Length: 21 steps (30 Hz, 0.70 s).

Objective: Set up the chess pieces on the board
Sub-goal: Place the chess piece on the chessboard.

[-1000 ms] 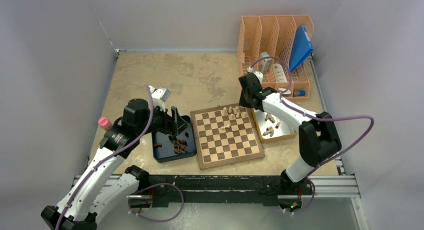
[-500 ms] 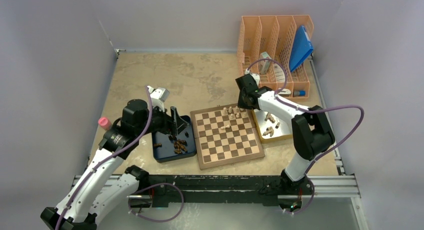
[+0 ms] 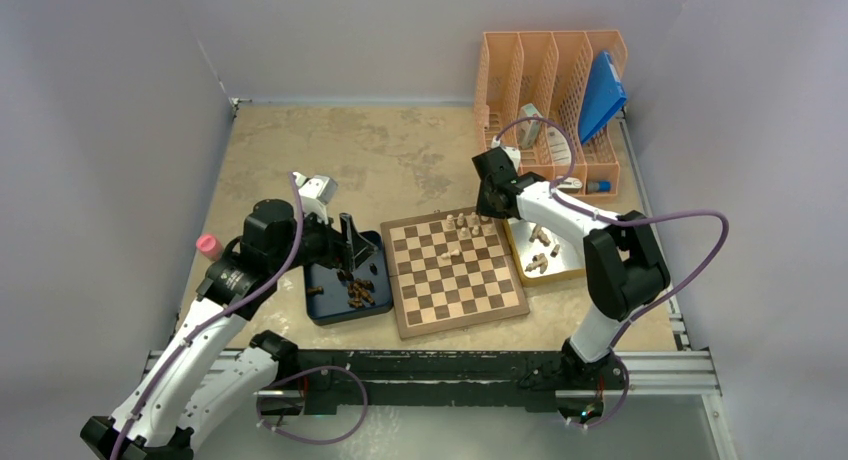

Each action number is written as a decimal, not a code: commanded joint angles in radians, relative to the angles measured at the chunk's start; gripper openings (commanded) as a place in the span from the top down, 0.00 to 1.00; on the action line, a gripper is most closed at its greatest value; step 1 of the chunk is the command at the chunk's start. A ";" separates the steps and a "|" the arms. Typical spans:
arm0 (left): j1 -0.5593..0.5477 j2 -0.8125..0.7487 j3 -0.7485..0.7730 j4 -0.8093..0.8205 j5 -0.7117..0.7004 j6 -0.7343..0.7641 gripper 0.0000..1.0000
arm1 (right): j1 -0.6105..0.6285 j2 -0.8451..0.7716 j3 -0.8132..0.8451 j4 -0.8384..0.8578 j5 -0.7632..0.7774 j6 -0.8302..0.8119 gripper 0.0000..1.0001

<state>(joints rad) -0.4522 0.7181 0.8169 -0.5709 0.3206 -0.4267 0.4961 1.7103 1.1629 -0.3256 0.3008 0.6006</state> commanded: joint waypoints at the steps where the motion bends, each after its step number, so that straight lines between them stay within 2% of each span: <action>1: -0.006 -0.010 0.009 0.016 -0.009 -0.003 0.25 | -0.005 -0.003 0.014 0.001 0.012 -0.005 0.77; 21: -0.009 -0.011 0.008 0.014 -0.015 -0.004 0.25 | -0.007 -0.058 0.031 -0.040 0.026 0.008 0.72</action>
<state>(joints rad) -0.4545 0.7174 0.8169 -0.5709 0.3107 -0.4267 0.4961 1.7096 1.1629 -0.3401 0.3016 0.6025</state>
